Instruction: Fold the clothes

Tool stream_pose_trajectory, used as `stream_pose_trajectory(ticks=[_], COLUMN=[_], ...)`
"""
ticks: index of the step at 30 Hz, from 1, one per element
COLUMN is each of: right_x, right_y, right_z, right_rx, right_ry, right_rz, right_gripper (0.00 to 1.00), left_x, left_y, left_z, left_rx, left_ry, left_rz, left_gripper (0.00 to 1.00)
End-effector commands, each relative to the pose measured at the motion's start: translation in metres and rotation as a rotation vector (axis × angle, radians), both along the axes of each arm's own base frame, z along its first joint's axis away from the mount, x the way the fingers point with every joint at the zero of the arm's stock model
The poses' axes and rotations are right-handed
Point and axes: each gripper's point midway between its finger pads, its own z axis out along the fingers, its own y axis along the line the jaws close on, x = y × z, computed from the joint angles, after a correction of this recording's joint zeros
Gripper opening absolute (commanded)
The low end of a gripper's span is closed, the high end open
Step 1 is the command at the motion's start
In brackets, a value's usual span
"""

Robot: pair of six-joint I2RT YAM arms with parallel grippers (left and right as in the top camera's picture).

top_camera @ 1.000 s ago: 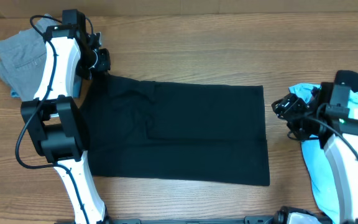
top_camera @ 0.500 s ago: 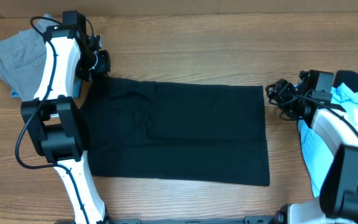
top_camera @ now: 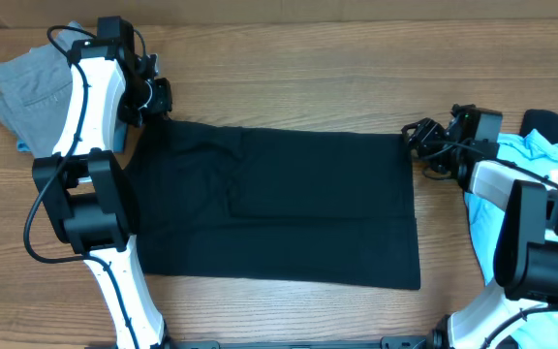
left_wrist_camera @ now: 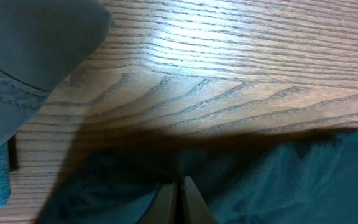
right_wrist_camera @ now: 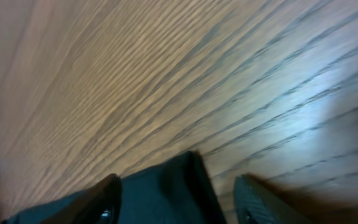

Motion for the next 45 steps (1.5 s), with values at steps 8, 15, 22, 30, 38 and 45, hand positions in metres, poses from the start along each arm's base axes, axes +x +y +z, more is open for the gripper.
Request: stream_pose_trajectory(ticks=[8, 15, 22, 30, 38, 45], right_x=[-0.002, -0.001, -0.002, 0.007, 0.01, 0.009], right_y=[0.009, 0.01, 0.003, -0.002, -0.001, 0.01], right_z=[-0.014, -0.013, -0.017, -0.01, -0.008, -0.02], right_rx=[-0.03, -0.049, -0.069, -0.156, -0.177, -0.135], right_ry=[0.028, 0.014, 0.036, -0.012, -0.024, -0.027], right_rz=[0.032, 0.054, 0.017, 0.08, 0.119, 0.174], right_gripper=[0.56, 0.46, 0.4, 0.53, 0.52, 0.51], left_x=[0.006, 0.006, 0.007, 0.008, 0.01, 0.01], left_y=[-0.001, -0.001, -0.002, -0.005, -0.006, -0.006], left_z=[0.011, 0.011, 0.011, 0.012, 0.013, 0.012], left_rx=[-0.015, -0.016, -0.019, -0.039, -0.04, -0.039], left_ry=[-0.034, -0.035, -0.039, -0.045, -0.052, -0.052], left_rz=[-0.007, -0.007, -0.007, -0.012, -0.012, -0.014], left_gripper=[0.04, 0.04, 0.04, 0.04, 0.04, 0.04])
